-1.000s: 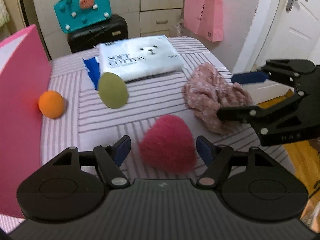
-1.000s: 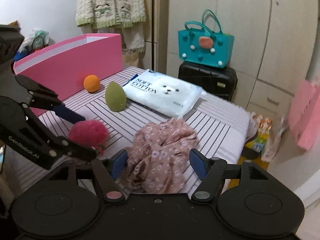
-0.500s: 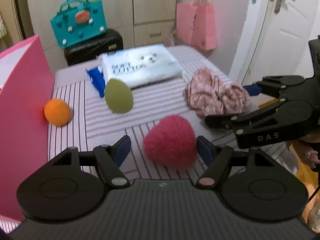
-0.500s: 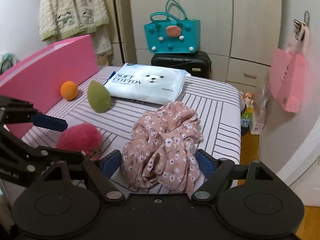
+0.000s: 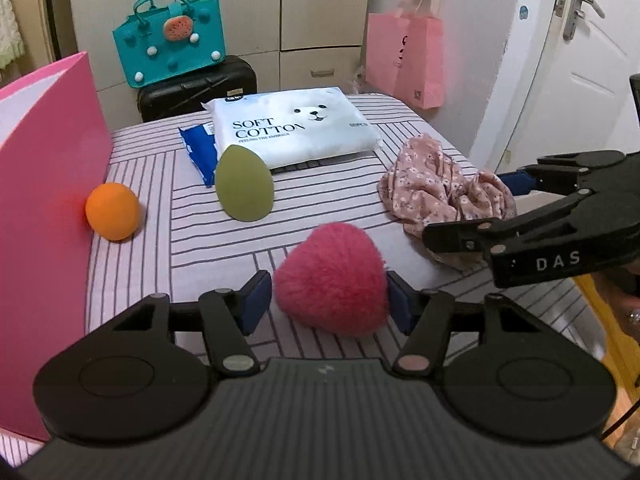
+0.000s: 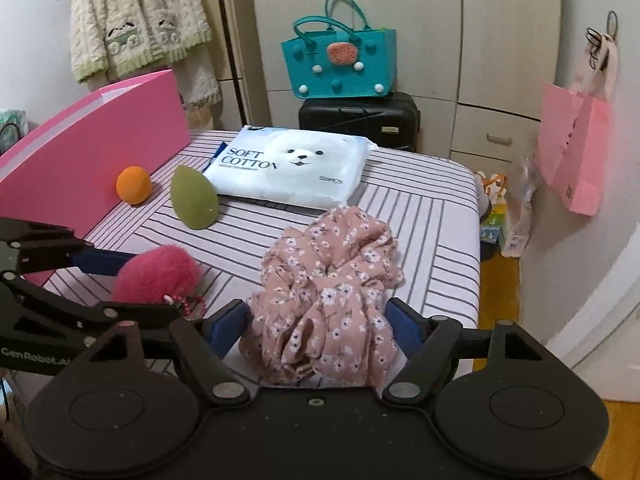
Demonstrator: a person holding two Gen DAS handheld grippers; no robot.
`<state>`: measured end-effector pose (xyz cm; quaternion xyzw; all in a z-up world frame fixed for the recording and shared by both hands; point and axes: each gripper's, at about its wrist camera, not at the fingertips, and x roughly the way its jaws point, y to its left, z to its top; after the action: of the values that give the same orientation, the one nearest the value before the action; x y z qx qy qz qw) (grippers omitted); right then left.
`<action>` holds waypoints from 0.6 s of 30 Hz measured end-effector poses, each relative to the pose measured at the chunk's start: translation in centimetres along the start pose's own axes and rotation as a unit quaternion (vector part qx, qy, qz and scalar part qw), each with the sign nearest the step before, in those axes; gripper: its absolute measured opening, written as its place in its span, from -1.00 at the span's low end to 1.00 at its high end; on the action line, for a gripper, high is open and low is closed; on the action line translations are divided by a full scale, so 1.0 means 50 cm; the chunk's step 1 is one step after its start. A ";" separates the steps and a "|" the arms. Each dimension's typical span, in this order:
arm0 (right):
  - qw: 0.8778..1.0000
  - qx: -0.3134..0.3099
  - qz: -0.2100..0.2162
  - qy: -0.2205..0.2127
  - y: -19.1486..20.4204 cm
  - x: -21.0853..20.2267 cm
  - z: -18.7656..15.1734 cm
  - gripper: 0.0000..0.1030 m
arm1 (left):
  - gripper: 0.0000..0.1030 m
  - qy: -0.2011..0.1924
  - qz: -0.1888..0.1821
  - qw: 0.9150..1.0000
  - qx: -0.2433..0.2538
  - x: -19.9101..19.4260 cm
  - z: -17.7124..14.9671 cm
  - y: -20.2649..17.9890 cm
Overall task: Organize soft objects
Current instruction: 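Lift the pompom with the left tool while the right tool carries the scrunchie toward the pink box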
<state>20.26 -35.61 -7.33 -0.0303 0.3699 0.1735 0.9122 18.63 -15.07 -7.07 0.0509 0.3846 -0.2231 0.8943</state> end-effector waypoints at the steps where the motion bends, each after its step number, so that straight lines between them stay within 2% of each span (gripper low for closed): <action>1: 1.000 -0.003 -0.004 0.003 0.002 0.003 0.001 0.33 | 0.17 -0.003 -0.002 1.000 -0.003 0.001 0.000 0.000; 2: 1.000 -0.004 -0.009 0.006 0.003 0.006 0.003 0.02 | 0.16 -0.006 -0.002 1.000 -0.002 0.001 0.001 -0.001; 3: 1.000 -0.001 -0.009 0.006 0.004 0.006 0.004 -0.10 | 0.09 -0.009 -0.002 1.000 0.001 0.000 0.000 -0.003; 4: 1.000 0.003 -0.005 0.006 0.002 0.006 0.004 -0.28 | -0.05 -0.011 -0.003 1.000 0.001 0.001 0.000 -0.004; 5: 1.000 0.006 0.000 0.006 0.000 0.005 0.003 -0.47 | -0.11 -0.012 -0.004 1.000 0.000 0.001 0.001 -0.003; 11: 0.999 0.038 0.030 0.009 -0.005 -0.006 -0.002 -0.59 | -0.19 -0.002 -0.035 0.999 -0.013 -0.012 0.014 0.017; 18: 0.992 0.086 0.091 0.022 0.013 -0.020 -0.008 -0.60 | -0.19 0.018 -0.054 0.998 0.019 -0.051 0.023 0.015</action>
<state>19.11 -35.35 -6.90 0.0780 0.4050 0.2229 0.8833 18.19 -13.78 -4.49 0.0509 0.3986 -0.2769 0.8729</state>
